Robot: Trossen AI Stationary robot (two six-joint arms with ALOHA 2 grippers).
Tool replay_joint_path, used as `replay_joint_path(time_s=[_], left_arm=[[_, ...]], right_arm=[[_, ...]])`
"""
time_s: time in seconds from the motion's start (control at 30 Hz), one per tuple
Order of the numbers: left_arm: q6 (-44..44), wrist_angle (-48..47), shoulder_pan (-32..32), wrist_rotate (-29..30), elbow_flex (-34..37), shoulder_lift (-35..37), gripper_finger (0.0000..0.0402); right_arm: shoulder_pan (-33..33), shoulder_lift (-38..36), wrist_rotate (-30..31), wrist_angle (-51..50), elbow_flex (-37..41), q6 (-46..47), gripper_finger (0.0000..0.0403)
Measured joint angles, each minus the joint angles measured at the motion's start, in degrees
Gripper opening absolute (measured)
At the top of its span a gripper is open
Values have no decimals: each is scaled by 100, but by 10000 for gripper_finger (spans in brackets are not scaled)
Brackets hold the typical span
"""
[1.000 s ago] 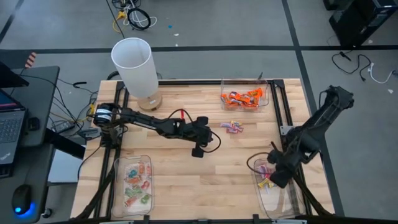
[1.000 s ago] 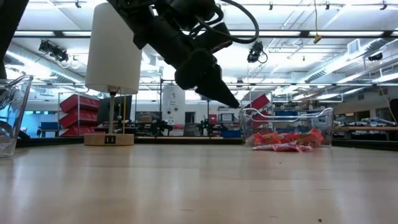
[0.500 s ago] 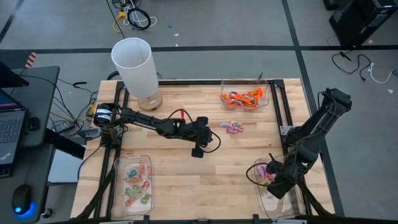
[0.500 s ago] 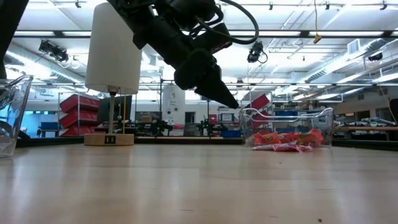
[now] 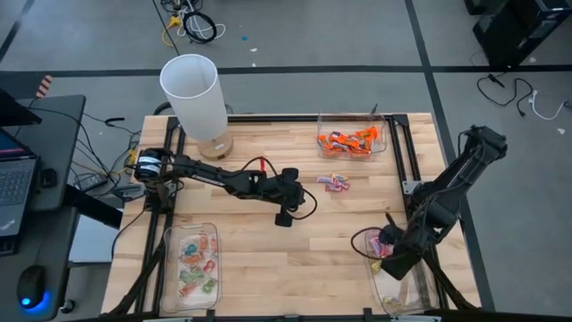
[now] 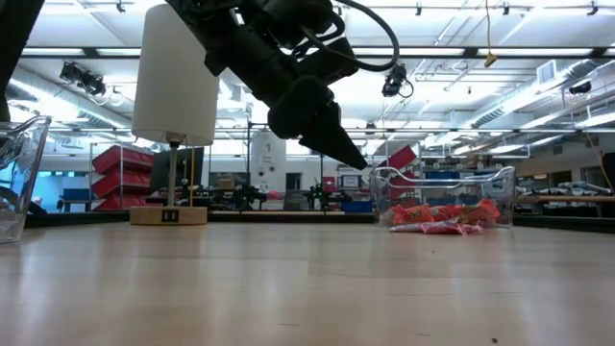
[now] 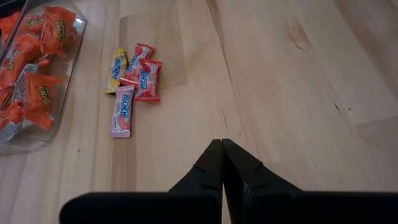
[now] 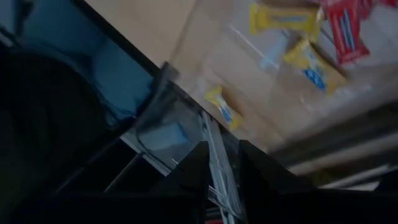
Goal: Sort candy
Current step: Put the red candy into the bottom right transparent bin
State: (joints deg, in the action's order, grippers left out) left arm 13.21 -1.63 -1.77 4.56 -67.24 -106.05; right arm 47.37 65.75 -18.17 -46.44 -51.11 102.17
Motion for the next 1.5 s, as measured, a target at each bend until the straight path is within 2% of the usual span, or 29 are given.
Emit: replay_joint_path(time_s=[0.3, 0.47, 0.7, 0.9, 1.1, 1.5], left_arm=[[138, 71, -52, 4, 0, 38, 5], [345, 217, -104, 4, -4, 329, 5], [617, 262, -102, 7, 34, 907, 5], [815, 1334, -90, -106, 1021, 1668, 1], [496, 2248, -141, -98, 2057, 2594, 1], [367, 3069, -399, 73, 3120, 3989, 2]], right_arm=[[-503, -380, 672, -90, 0, -1116, 71], [-1050, -537, 1103, -114, 0, -2100, 71], [-1949, -531, 1373, -141, -369, -3658, 71], [-2694, -424, 1876, -615, -820, -5042, 69], [-3496, -99, 2077, -800, -1003, -6163, 62], [-4771, 811, 2029, -535, -1003, -7801, 59]])
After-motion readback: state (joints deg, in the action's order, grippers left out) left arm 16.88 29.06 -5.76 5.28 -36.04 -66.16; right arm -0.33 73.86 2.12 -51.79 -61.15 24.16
